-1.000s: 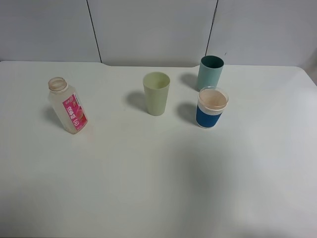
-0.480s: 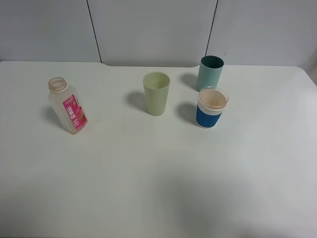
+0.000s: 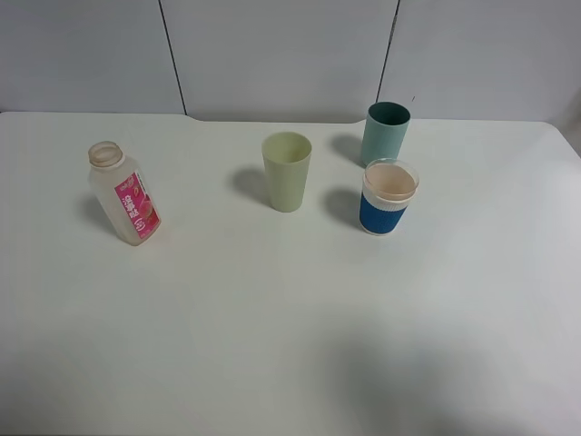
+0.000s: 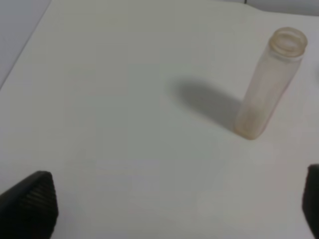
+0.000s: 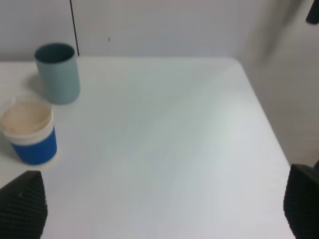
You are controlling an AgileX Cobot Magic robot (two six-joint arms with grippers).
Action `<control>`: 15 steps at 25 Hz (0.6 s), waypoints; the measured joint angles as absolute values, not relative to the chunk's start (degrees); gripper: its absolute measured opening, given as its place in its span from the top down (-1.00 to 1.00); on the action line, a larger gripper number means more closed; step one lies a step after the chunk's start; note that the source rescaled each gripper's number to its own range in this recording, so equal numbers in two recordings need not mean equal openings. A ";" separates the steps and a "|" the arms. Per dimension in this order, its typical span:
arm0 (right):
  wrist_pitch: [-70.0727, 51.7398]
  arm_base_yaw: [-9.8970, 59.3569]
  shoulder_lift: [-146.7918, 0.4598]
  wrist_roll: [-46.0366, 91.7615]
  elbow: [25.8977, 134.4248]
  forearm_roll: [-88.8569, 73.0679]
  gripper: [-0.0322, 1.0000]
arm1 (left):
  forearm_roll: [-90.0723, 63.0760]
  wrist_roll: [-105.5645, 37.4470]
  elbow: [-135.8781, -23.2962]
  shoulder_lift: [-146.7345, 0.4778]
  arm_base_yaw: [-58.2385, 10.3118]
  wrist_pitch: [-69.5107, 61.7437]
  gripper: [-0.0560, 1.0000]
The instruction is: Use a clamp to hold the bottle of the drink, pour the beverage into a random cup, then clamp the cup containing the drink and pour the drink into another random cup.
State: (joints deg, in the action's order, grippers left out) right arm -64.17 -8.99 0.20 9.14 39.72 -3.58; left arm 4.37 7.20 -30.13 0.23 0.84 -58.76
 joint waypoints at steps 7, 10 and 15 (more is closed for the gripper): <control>-63.87 -8.99 0.15 9.23 30.63 -3.64 -0.67 | 4.37 7.20 -30.13 0.23 0.84 -58.76 -1.00; -62.39 -8.99 0.15 10.46 29.39 -4.19 -0.67 | 4.37 7.20 -30.13 0.23 0.84 -58.76 -1.00; -61.43 -8.99 0.15 11.61 29.19 -4.99 -0.67 | 4.37 7.20 -30.13 0.23 0.84 -58.76 -1.00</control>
State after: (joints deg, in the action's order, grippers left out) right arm -61.43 -8.99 0.15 11.61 29.19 -4.99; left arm 4.37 7.20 -30.13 0.23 0.84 -58.76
